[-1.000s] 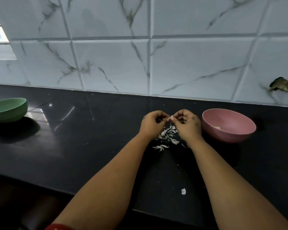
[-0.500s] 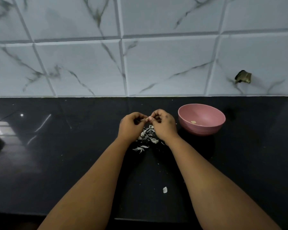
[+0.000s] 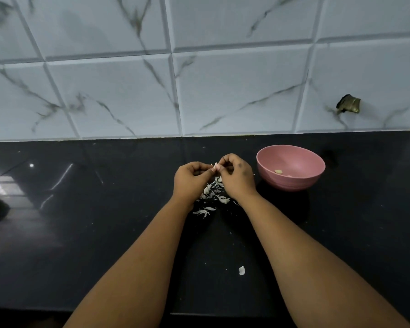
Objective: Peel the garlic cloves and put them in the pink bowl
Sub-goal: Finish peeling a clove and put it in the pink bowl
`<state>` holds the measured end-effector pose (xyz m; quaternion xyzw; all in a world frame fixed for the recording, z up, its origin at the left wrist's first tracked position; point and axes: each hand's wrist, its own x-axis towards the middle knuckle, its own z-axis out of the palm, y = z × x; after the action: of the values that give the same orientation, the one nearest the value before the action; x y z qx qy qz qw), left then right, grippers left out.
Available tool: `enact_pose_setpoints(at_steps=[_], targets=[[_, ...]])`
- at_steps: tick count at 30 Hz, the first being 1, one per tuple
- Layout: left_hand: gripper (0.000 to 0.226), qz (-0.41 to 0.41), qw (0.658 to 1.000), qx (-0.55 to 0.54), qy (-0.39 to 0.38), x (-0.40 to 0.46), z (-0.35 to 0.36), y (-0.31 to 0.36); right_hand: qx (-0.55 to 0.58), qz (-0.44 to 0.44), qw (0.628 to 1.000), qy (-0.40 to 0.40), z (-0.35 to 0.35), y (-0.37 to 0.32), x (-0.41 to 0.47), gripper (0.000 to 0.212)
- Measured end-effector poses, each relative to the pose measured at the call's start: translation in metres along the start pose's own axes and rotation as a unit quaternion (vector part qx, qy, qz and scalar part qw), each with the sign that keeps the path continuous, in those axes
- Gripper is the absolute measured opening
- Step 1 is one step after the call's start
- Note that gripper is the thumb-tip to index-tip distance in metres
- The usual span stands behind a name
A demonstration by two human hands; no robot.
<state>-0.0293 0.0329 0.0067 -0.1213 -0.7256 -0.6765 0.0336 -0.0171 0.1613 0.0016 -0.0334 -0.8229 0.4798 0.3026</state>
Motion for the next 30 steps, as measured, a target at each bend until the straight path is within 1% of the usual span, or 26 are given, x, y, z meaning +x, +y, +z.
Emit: enact_pose_setpoints(at_steps=[3,5,8,13,17,20,23,27,30], targets=[[0.009,-0.026,0.999,-0.035,0.001,0.0,0.002,0.002,-0.011,0.001,1.0,0.009,0.001,0.001,0.001,0.006],[0.011,-0.04,0.999,-0.036,0.003,0.0,0.003,0.002,-0.004,0.004,1.0,0.006,0.001,0.001,0.0,0.007],[0.013,-0.035,0.999,-0.039,-0.01,0.001,0.003,0.0,0.009,0.013,1.0,0.008,0.0,-0.001,0.0,0.007],[0.03,-0.024,0.997,-0.043,-0.056,0.003,0.004,-0.001,0.018,0.024,0.999,0.018,-0.003,-0.004,0.0,0.012],[0.021,-0.011,0.996,-0.028,-0.089,0.005,0.005,-0.004,0.022,0.007,1.0,0.016,-0.004,-0.005,0.0,0.02],[0.012,-0.013,0.996,-0.031,-0.08,0.005,0.006,-0.005,0.012,0.002,1.0,0.004,-0.004,-0.005,0.0,0.027],[0.01,-0.017,0.997,-0.042,-0.065,0.005,0.01,-0.005,0.002,-0.005,1.0,0.007,-0.002,-0.006,0.0,0.026],[0.016,-0.036,0.993,-0.104,-0.039,0.009,0.009,-0.006,-0.015,0.0,1.0,0.008,0.001,-0.006,0.0,0.017],[0.014,-0.03,0.993,-0.11,-0.032,0.01,0.007,-0.007,-0.024,0.002,1.0,0.0,0.002,-0.005,0.0,0.01]])
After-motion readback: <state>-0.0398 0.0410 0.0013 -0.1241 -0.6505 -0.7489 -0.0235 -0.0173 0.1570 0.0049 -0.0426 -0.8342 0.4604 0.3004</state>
